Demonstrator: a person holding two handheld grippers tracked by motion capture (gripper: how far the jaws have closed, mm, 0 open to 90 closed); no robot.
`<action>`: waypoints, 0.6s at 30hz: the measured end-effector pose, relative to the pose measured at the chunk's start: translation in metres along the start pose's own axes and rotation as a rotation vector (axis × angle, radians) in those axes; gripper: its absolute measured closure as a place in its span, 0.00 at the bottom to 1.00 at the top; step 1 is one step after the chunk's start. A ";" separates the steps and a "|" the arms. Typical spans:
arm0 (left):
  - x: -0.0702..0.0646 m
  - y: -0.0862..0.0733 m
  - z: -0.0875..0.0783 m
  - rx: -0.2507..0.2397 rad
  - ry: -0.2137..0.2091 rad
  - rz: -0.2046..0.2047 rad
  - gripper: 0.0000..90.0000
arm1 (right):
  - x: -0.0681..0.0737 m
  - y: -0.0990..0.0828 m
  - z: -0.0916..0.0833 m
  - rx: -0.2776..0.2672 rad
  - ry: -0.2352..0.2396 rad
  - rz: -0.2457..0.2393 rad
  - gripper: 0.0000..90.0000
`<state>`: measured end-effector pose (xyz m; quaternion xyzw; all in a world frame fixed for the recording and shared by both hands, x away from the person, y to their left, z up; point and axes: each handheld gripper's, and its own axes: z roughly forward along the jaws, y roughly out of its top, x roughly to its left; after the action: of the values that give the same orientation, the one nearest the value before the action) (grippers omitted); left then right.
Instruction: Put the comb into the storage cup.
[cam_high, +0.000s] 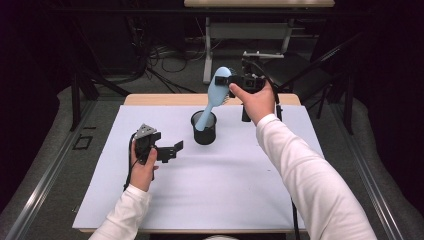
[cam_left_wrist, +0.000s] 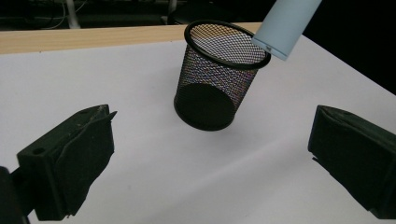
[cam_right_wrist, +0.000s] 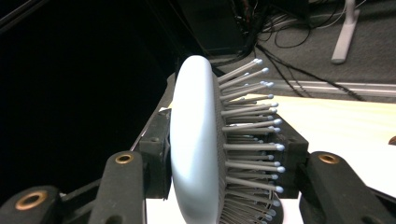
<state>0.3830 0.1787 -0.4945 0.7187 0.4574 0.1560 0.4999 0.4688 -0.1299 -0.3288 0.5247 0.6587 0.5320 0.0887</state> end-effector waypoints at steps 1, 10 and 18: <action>0.000 0.000 0.000 0.000 0.000 0.000 0.01 | 0.000 0.001 0.000 -0.003 -0.004 -0.002 0.56; 0.000 0.000 0.001 0.006 -0.002 0.001 0.01 | 0.001 0.005 0.006 -0.032 -0.044 -0.026 0.56; 0.001 0.000 0.001 0.003 -0.002 -0.001 0.00 | 0.003 0.006 0.011 -0.052 -0.074 -0.063 0.56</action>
<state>0.3837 0.1791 -0.4954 0.7194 0.4574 0.1545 0.4993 0.4790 -0.1218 -0.3274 0.5206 0.6569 0.5262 0.1433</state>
